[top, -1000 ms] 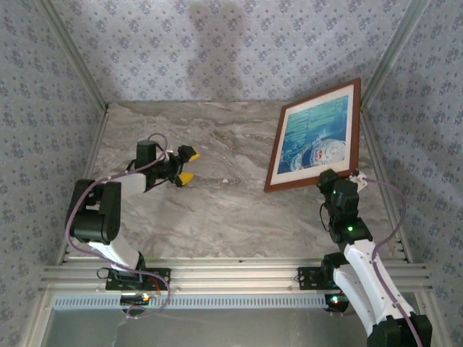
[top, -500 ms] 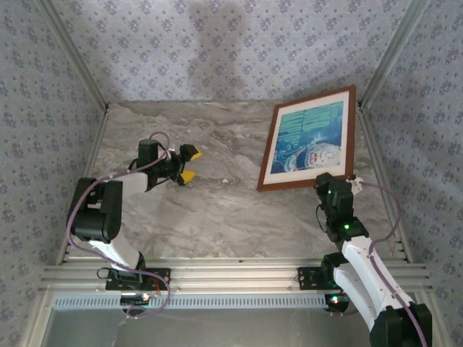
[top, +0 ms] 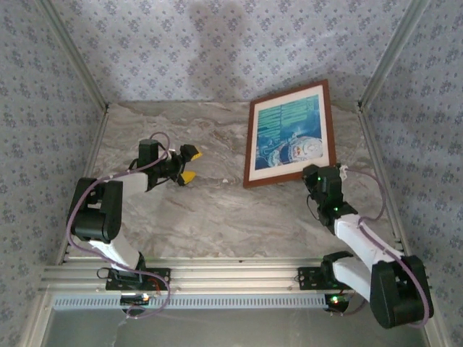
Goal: Put the photo into the frame
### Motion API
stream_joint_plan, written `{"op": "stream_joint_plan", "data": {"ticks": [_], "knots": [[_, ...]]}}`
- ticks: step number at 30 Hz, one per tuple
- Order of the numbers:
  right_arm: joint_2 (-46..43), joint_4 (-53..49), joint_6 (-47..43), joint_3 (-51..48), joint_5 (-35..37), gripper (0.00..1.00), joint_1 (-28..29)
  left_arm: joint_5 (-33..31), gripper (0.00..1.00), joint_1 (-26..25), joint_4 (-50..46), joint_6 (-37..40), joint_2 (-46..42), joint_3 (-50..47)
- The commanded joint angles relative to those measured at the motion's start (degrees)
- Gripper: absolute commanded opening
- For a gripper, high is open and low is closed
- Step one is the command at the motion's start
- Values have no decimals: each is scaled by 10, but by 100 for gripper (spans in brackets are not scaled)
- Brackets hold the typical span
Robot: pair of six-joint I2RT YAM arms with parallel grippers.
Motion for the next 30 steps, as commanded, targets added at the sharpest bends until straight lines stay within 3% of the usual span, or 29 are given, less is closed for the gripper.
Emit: {"op": "stream_joint_plan", "data": {"ticks": [1,12,21,30], "knots": [[69,-155,-99,-7,-89,0,11,16,99,-2,-8,13,2,19],[171,-139,-135,33,-139,0,7,19,98,1,-15,17,1,21],[228,-134,-134,50,-151,0,-34,20,99,2,-18,17,6,24],[278,-247,-196,151,-153,0,-83,17,98,2,-25,23,-9,17]]}}
